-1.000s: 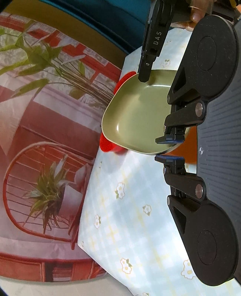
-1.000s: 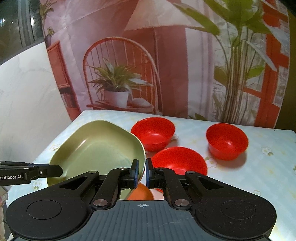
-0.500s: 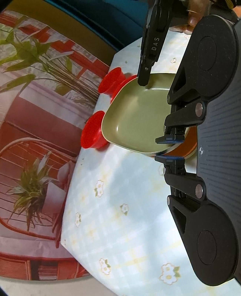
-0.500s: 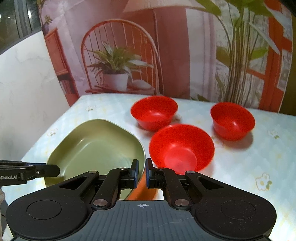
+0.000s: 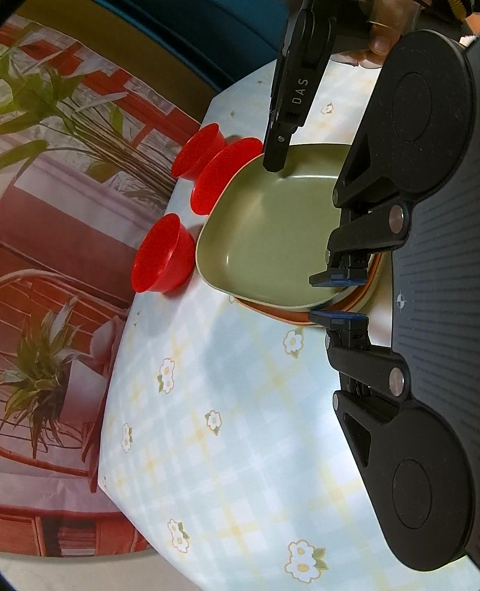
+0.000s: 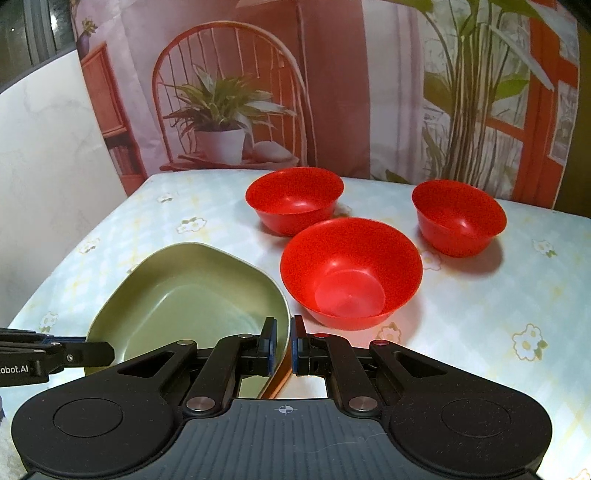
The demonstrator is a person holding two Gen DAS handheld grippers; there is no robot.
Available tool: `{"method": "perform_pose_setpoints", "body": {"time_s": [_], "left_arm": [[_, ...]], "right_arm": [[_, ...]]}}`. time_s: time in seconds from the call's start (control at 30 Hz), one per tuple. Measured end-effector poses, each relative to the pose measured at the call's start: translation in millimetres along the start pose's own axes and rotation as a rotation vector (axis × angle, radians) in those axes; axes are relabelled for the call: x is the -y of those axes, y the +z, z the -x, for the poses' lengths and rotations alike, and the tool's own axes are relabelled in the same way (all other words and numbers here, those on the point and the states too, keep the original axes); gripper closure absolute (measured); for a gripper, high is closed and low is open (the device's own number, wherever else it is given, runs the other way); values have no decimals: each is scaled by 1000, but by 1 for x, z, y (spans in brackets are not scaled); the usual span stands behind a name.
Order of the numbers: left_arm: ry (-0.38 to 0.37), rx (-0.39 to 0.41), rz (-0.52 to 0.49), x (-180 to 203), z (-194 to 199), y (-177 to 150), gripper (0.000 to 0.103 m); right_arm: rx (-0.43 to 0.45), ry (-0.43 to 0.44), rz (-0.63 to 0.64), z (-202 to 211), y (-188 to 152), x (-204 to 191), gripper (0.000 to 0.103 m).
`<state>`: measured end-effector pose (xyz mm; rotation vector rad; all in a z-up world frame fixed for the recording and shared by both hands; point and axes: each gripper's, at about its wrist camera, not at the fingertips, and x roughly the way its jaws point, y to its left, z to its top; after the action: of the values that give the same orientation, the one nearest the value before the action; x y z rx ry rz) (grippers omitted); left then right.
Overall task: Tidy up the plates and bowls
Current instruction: 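Lower the green plate onto the orange plate with the right gripper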
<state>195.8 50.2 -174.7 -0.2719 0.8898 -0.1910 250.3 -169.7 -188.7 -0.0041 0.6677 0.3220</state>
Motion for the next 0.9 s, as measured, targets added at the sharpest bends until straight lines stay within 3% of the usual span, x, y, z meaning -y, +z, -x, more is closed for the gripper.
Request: {"method": "perform_pose_setpoints", "body": {"time_s": [0.9], "left_arm": [[-1, -2, 13, -1, -3, 1, 89]], "right_arm": [[-9, -14, 22, -5, -1, -2, 95]]}}
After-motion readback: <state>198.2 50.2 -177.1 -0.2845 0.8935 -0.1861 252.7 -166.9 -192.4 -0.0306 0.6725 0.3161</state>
